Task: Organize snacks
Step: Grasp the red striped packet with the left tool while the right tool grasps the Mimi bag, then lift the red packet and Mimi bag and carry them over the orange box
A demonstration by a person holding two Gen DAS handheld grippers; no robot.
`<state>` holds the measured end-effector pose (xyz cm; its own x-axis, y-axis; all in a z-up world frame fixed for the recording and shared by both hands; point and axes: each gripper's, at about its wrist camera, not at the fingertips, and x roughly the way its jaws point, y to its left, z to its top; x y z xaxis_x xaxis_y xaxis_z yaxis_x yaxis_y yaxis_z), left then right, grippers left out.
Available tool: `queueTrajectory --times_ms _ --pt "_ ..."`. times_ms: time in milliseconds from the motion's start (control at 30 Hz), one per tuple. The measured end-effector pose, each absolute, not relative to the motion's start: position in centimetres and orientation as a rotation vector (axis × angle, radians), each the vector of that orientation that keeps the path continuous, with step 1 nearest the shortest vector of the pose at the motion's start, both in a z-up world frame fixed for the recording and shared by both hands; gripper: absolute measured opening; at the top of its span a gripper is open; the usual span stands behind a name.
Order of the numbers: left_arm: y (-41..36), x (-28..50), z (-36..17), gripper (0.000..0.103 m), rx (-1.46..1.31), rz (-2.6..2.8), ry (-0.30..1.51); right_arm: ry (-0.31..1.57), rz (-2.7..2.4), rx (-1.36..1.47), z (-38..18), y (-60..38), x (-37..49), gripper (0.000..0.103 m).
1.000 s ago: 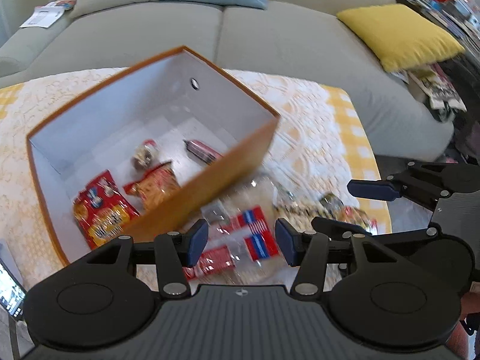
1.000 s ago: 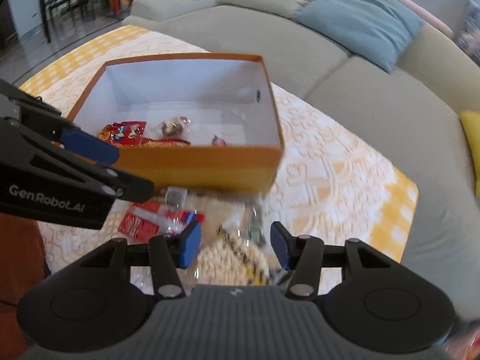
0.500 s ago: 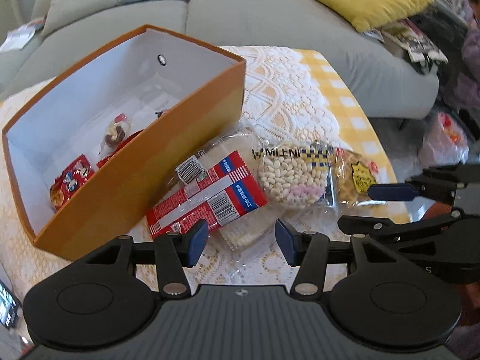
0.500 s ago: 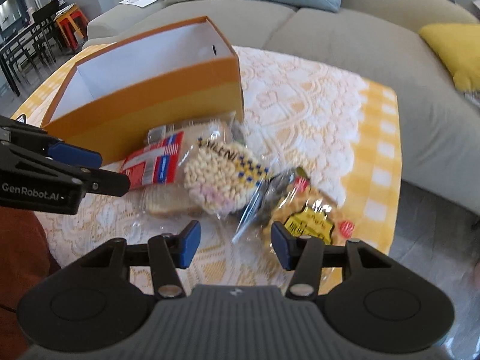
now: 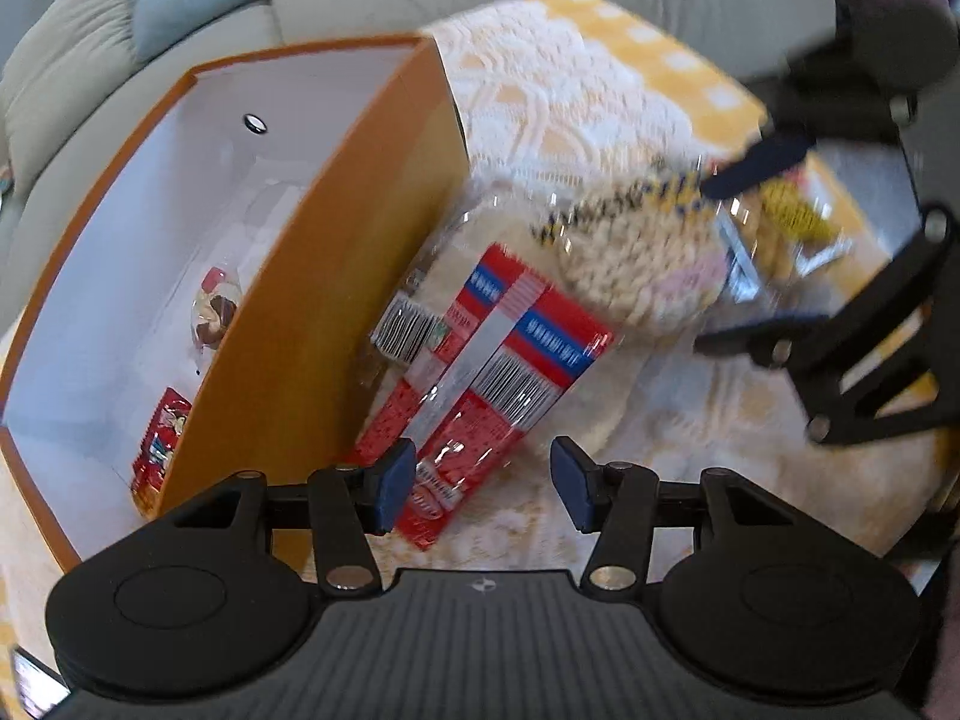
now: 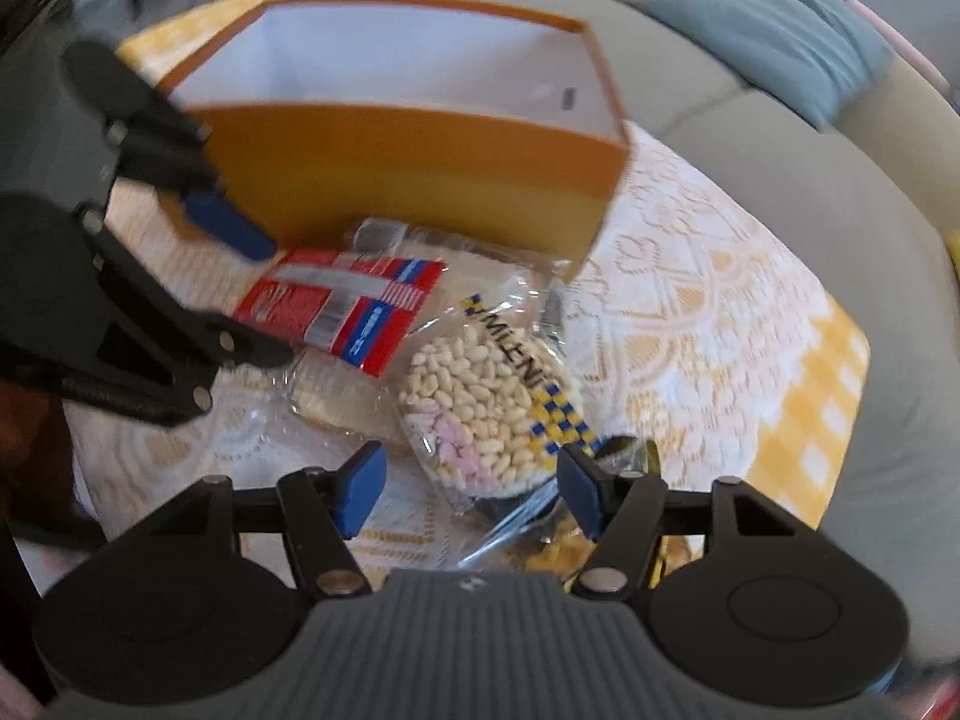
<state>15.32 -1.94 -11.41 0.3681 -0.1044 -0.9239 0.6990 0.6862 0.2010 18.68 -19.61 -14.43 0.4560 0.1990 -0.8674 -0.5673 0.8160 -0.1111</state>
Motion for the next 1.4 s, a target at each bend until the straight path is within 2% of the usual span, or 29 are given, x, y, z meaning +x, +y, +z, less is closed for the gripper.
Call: queueTrajectory --times_ms 200,433,700,767,867,900,933,1100,1200,1233,1400 --pt "-2.2 16.0 -12.8 0.061 0.738 -0.582 1.089 1.011 0.538 -0.573 -15.6 -18.3 19.8 0.067" --pt "-2.4 16.2 -13.8 0.061 0.823 -0.618 1.067 1.024 0.564 -0.645 -16.3 -17.6 20.5 0.078" --pt "-2.4 16.9 -15.5 0.063 0.888 -0.634 1.060 0.999 0.565 -0.714 -16.9 -16.9 19.9 0.078" --pt "-2.6 16.7 -15.8 0.064 0.904 -0.624 1.049 0.991 0.561 -0.726 -17.0 -16.9 19.7 0.076" --pt "-2.8 15.9 -15.6 0.063 0.936 -0.595 1.020 0.975 0.547 -0.741 -16.6 -16.8 19.4 0.066" --pt "-2.8 15.6 -15.5 0.061 0.947 -0.586 1.008 0.968 0.540 -0.744 -16.4 -16.9 19.2 0.058" --pt "-2.9 15.3 -15.4 0.059 0.957 -0.576 0.994 0.963 0.534 -0.746 -16.1 -16.9 18.9 0.054" --pt "-3.2 13.2 -14.5 0.027 0.966 -0.541 0.951 0.951 0.533 -0.720 -14.8 -17.3 18.0 0.041" --pt "-3.4 12.3 -13.8 0.012 0.978 -0.514 0.927 0.937 0.530 -0.717 -13.9 -17.2 17.2 0.038" --pt "-3.3 12.2 -13.4 0.011 0.974 -0.503 0.924 0.933 0.531 -0.712 -13.7 -17.3 17.1 0.031" --pt "-2.4 12.5 -11.0 0.007 0.847 -0.500 0.992 0.936 0.539 -0.671 -12.1 -17.5 16.4 0.029"
